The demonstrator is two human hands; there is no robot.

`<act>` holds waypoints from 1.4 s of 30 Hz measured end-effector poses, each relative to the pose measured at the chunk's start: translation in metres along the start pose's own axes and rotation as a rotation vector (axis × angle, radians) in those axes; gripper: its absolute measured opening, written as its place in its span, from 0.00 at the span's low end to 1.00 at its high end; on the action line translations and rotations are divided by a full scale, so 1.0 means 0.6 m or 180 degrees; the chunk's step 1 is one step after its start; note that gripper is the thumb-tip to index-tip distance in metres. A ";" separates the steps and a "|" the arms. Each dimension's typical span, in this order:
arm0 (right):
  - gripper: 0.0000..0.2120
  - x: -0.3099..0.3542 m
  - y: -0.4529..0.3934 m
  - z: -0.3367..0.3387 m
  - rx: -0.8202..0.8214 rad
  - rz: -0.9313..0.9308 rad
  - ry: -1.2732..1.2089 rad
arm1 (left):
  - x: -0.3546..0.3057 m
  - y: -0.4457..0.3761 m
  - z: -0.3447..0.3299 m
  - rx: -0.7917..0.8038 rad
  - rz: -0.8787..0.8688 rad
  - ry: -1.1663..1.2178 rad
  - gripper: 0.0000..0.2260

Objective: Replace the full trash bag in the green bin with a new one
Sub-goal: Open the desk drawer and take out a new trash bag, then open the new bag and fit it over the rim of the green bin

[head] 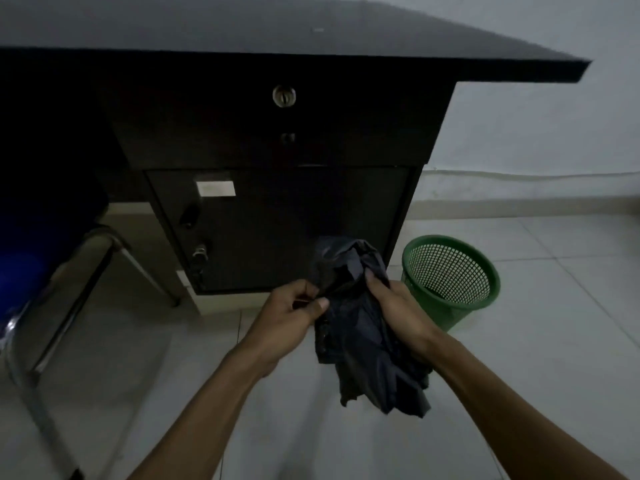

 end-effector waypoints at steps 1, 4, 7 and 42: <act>0.17 -0.006 0.002 -0.002 0.0029 -0.0157 -0.0152 | 0.005 -0.001 0.000 -0.0005 0.0100 0.0064 0.07; 0.16 -0.006 0.021 -0.002 0.0134 -0.0690 -0.0719 | -0.007 0.012 0.016 -0.0272 0.0397 0.0190 0.07; 0.14 0.022 0.068 0.023 -0.0004 -0.1092 -0.0778 | -0.046 0.052 0.055 -0.0880 0.0824 0.0793 0.10; 0.13 0.715 0.561 0.582 -0.2312 -0.0727 -0.1025 | -0.881 0.267 -0.092 0.0630 0.1738 0.1049 0.25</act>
Point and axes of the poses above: each hand's wrist, its own y-axis away from the middle knuckle, its own z-axis out of the back of the hand, x = y × z, the point moved 8 cm from there along -y, towards the middle knuckle, and after that the axes turned 4 degrees about y, right-handed, at the moved point
